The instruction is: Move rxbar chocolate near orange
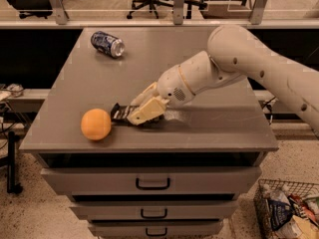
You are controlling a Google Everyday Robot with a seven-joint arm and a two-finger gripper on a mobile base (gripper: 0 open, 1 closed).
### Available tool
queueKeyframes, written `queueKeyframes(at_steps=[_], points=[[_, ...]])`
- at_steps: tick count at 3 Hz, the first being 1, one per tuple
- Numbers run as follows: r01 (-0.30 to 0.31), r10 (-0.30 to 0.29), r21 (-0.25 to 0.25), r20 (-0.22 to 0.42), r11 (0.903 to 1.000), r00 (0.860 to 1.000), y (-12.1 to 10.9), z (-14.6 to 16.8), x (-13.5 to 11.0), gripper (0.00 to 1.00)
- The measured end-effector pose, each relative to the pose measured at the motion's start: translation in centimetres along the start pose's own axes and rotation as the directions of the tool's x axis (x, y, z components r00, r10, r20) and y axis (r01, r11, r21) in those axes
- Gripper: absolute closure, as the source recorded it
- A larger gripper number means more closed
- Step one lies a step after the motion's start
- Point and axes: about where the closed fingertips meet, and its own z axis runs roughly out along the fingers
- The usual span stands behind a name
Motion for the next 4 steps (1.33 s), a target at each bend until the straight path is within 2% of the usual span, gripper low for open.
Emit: queueKeyframes(at_steps=[2, 3, 4], points=[[-0.005, 0.005, -0.013, -0.011, 0.9999, 1.0, 0.8, 0.4, -0.2, 0.12], [-0.003, 0.003, -0.003, -0.018, 1.0, 1.0, 0.7, 0.0, -0.2, 0.0], [0.02, -0.018, 0.057, -0.04, 0.9982, 0.999, 0.1, -2.6, -0.8, 0.0]])
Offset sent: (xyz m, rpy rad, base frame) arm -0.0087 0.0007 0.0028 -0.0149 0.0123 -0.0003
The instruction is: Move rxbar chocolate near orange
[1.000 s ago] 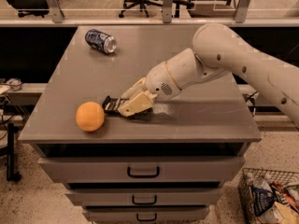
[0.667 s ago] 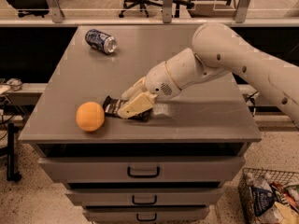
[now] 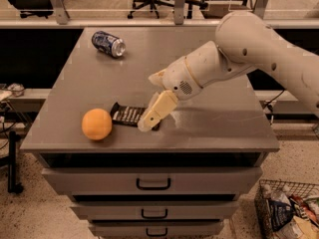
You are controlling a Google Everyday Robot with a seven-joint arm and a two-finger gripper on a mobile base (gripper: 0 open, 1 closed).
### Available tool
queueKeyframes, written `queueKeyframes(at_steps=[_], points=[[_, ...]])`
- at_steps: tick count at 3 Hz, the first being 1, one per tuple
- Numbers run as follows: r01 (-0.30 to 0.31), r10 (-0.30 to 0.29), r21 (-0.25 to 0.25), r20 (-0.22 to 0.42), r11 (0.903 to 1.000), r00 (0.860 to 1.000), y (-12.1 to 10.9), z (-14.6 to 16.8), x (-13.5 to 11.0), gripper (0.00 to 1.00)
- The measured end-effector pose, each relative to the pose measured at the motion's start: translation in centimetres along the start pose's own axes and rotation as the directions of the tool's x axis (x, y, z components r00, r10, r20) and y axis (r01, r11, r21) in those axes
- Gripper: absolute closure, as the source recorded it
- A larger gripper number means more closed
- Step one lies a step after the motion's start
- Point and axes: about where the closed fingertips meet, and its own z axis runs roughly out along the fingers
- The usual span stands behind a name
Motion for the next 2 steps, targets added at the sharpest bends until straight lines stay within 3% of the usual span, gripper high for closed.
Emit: queueKeyframes(at_steps=[1, 2], points=[[0.03, -0.029, 0.069, -0.02, 0.9972, 0.999, -1.1, -3.9, -0.9, 0.0], [0.073, -0.071, 0.152, -0.021, 0.9856, 0.997, -2.5, -9.8, -1.9, 0.0]])
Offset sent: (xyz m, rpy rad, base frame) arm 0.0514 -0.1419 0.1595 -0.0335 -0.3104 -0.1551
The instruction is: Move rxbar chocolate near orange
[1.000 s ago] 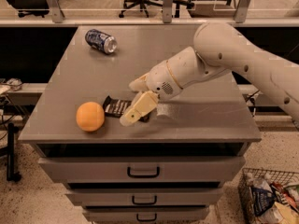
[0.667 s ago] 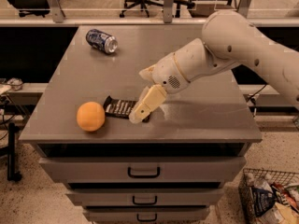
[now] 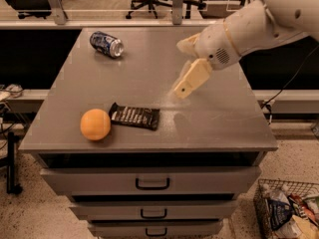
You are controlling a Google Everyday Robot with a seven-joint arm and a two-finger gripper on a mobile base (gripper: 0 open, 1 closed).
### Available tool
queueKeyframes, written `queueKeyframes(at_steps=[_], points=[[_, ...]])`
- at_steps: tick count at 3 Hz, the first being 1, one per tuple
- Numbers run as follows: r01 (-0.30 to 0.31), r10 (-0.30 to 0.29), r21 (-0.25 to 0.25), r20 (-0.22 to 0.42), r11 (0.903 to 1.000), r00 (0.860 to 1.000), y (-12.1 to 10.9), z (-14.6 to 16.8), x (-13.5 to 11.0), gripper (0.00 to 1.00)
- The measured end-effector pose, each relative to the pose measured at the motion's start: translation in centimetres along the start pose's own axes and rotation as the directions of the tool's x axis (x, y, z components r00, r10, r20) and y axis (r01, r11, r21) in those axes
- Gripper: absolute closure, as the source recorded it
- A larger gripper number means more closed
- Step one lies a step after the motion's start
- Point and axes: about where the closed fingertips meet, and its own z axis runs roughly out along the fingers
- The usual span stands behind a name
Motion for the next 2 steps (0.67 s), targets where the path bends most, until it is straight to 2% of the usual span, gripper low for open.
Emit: queueKeyframes(at_steps=[1, 2], points=[[0.021, -0.029, 0.118, 0.064, 0.9927, 0.998, -2.86, -6.13, -1.11, 0.0], [0.031, -0.041, 0.134, 0.074, 0.9905, 0.996, -3.16, -6.84, -1.86, 0.0]])
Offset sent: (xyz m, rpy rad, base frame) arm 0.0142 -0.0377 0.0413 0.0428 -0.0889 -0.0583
